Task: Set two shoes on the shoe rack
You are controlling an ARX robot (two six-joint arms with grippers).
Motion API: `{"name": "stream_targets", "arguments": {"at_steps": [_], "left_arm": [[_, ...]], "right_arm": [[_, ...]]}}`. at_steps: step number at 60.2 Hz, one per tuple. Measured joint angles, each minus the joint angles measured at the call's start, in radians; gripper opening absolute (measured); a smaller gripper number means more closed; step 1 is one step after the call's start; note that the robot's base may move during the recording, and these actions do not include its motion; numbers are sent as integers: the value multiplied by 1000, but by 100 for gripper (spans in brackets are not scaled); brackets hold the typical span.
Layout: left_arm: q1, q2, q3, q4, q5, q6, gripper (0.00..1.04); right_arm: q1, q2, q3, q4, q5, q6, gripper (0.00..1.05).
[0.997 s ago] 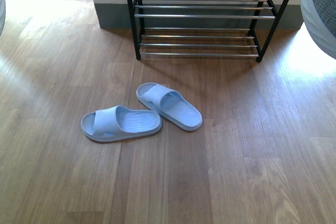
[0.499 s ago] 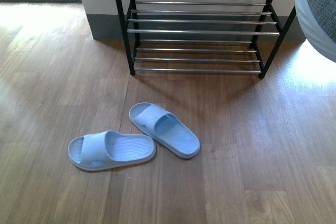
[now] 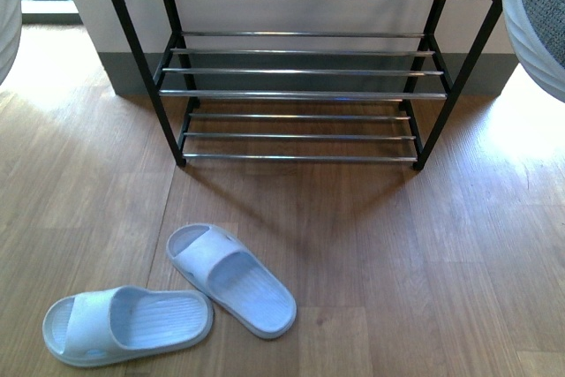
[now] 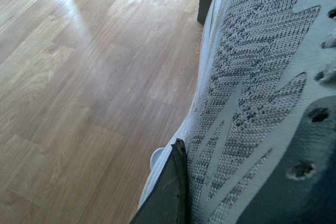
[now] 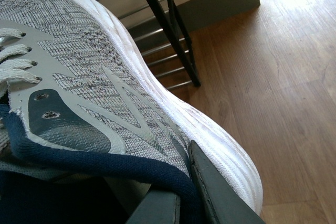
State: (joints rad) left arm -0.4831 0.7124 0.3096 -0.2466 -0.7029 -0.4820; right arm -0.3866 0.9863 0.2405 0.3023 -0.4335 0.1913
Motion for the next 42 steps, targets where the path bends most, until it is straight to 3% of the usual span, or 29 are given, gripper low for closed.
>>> {"name": "stream_targets", "arguments": {"at_steps": [42], "left_arm": [[0, 1, 0, 0, -1, 0, 2]], "right_arm": [[0, 0, 0, 0, -1, 0, 1]]}}
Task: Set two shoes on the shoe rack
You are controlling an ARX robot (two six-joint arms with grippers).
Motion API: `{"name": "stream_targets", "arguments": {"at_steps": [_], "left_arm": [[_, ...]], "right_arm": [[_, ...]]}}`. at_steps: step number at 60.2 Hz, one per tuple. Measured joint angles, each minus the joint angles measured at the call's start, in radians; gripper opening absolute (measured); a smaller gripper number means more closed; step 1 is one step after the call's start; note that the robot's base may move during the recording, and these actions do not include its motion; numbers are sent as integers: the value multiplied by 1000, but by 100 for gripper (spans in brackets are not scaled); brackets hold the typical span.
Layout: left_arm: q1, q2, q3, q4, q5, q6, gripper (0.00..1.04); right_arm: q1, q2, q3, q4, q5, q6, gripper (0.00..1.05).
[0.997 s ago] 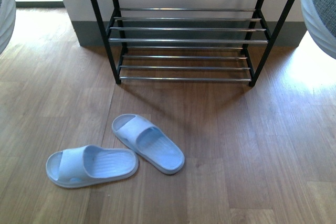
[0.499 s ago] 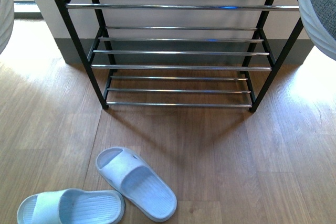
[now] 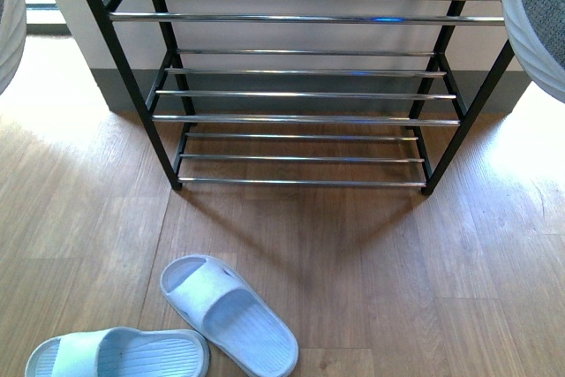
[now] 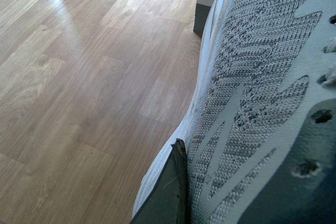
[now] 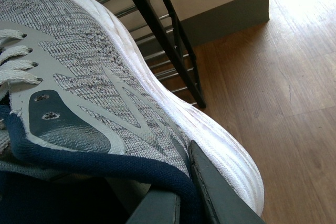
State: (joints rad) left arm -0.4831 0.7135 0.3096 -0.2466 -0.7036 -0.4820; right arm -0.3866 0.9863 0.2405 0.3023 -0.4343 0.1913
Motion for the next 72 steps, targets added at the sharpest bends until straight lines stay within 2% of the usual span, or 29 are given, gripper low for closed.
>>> {"name": "stream_targets", "arguments": {"at_steps": [72], "left_arm": [[0, 0, 0, -1, 0, 0, 2]], "right_arm": [[0, 0, -2, -1, 0, 0, 1]]}}
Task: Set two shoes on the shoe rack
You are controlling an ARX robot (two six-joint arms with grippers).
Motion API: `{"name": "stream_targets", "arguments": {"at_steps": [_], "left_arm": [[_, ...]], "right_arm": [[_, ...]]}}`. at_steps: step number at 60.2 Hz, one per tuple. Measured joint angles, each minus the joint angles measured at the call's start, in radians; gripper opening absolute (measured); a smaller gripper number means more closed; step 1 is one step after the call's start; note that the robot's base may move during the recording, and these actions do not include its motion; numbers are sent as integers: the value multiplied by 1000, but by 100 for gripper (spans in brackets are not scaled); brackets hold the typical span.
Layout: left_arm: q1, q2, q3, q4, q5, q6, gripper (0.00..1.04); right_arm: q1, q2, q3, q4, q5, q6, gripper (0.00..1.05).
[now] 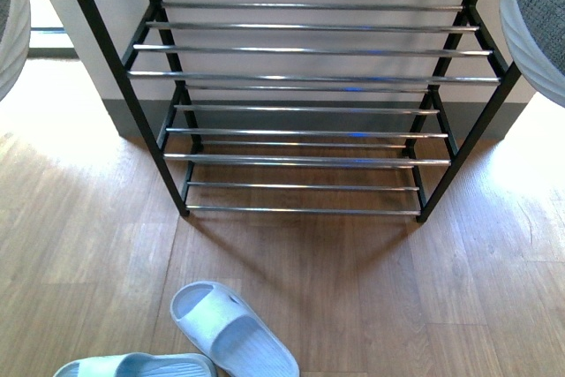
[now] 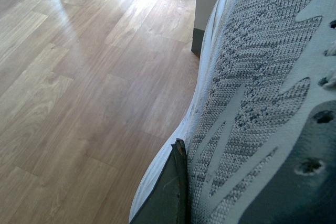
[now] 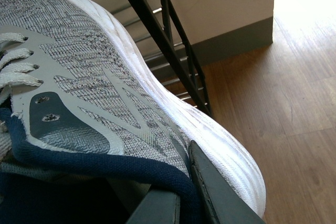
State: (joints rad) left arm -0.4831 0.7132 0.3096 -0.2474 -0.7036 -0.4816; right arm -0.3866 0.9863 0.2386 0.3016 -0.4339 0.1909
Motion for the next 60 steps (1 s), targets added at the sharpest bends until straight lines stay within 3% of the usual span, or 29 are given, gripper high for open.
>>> {"name": "stream_targets", "arguments": {"at_steps": [27, 34, 39, 44, 50, 60], "left_arm": [[0, 0, 0, 0, -1, 0, 2], [0, 0, 0, 0, -1, 0, 2], [0, 0, 0, 0, 0, 0, 2], [0, 0, 0, 0, 1, 0, 2], [0, 0, 0, 0, -2, 0, 2], [0, 0, 0, 0, 0, 0, 2]], "right_arm": [[0, 0, 0, 0, -1, 0, 1], [-8, 41, -19, 186, -164, -56, 1], [48, 60, 13, 208, -174, -63, 1], [129, 98, 70, 198, -116, -55, 1], [280, 207, 205, 153, 39, -27, 1], [441, 410, 407, 108, 220, 26, 1]]}}
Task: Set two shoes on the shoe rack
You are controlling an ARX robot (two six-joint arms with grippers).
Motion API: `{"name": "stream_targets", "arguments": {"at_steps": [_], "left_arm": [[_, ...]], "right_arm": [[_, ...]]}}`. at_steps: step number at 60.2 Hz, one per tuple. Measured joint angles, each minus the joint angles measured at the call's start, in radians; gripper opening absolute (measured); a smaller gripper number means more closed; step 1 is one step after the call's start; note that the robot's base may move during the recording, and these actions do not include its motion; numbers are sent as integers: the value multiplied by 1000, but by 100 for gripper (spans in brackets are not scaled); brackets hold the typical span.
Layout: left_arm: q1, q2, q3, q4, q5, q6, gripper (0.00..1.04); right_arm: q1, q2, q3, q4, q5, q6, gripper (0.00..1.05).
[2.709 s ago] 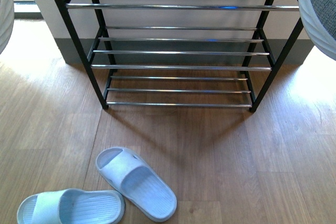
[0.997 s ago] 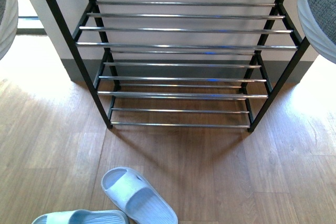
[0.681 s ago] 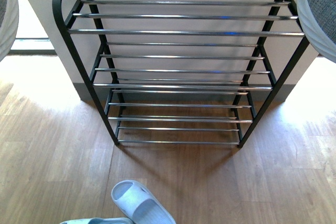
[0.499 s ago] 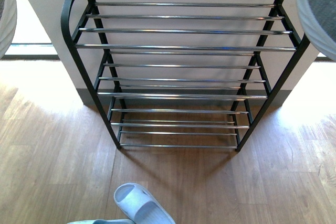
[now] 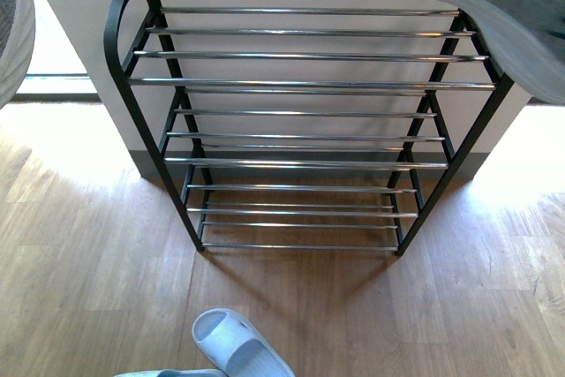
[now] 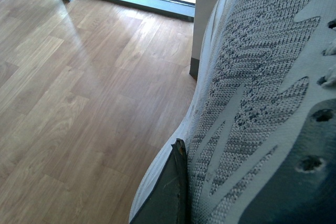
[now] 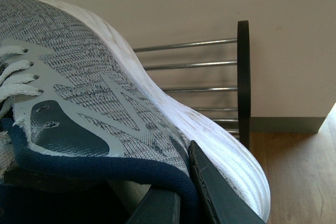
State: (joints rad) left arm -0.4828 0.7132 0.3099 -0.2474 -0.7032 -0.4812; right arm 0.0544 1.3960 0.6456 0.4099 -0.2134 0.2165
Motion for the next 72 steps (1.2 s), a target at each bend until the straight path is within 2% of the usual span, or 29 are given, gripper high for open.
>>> {"name": "stream_targets", "arguments": {"at_steps": [10, 20, 29, 38, 44, 57, 72], "left_arm": [[0, 0, 0, 0, -1, 0, 2], [0, 0, 0, 0, 0, 0, 2], [0, 0, 0, 0, -1, 0, 2], [0, 0, 0, 0, 0, 0, 2], [0, 0, 0, 0, -1, 0, 2], [0, 0, 0, 0, 0, 0, 2], [0, 0, 0, 0, 0, 0, 2]], "right_arm": [[80, 296, 277, -117, 173, 108, 1], [72, 451, 430, -194, 336, 180, 1], [62, 517, 523, -252, 411, 232, 1], [63, 569, 613, -328, 453, 278, 1], [63, 578, 657, -395, 440, 331, 1], [72, 522, 613, -395, 412, 393, 1], [108, 494, 591, -444, 427, 472, 1]]}}
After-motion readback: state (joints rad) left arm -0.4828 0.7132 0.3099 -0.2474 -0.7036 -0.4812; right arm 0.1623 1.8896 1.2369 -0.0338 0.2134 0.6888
